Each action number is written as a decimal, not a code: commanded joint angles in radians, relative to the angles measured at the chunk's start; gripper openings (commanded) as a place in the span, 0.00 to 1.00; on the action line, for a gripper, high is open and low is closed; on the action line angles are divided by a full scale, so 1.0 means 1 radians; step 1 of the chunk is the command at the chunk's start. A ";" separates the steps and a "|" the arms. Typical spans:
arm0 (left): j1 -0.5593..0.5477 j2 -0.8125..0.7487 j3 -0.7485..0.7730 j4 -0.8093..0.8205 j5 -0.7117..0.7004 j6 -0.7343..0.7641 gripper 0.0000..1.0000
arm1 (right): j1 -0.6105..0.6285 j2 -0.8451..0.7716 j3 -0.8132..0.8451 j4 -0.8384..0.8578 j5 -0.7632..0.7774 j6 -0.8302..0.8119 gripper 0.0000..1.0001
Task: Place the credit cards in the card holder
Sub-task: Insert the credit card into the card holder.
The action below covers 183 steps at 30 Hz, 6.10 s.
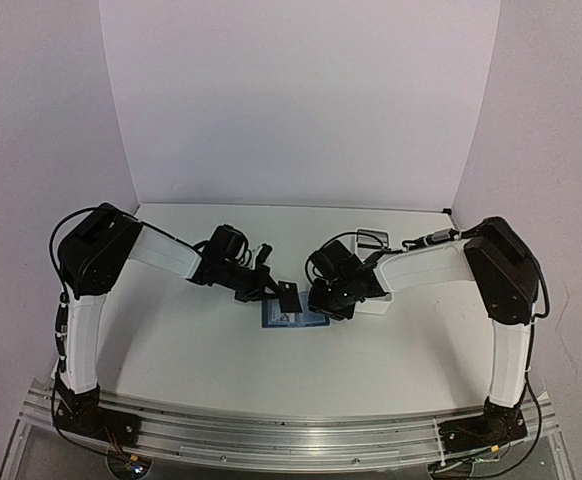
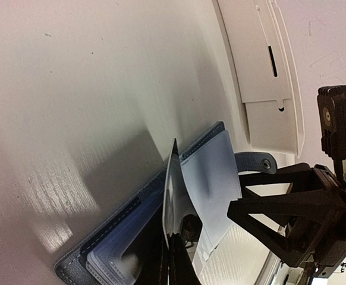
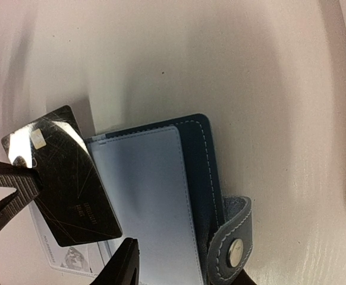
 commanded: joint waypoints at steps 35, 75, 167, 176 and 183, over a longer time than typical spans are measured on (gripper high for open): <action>-0.013 -0.084 -0.055 0.108 -0.135 0.155 0.00 | 0.003 0.021 -0.064 -0.005 -0.068 0.029 0.35; -0.035 -0.023 -0.192 0.298 -0.009 -0.226 0.00 | -0.001 0.039 -0.107 0.056 -0.113 0.038 0.34; 0.023 0.002 0.470 -0.663 0.111 0.181 0.66 | -0.020 -0.089 -0.019 -0.042 -0.075 -0.071 0.36; 0.045 -0.087 0.217 -0.602 -0.002 0.117 0.67 | -0.024 -0.019 0.066 -0.039 -0.114 -0.089 0.29; 0.044 -0.056 0.154 -0.496 -0.004 0.096 0.55 | -0.024 0.011 0.077 -0.042 -0.085 -0.083 0.34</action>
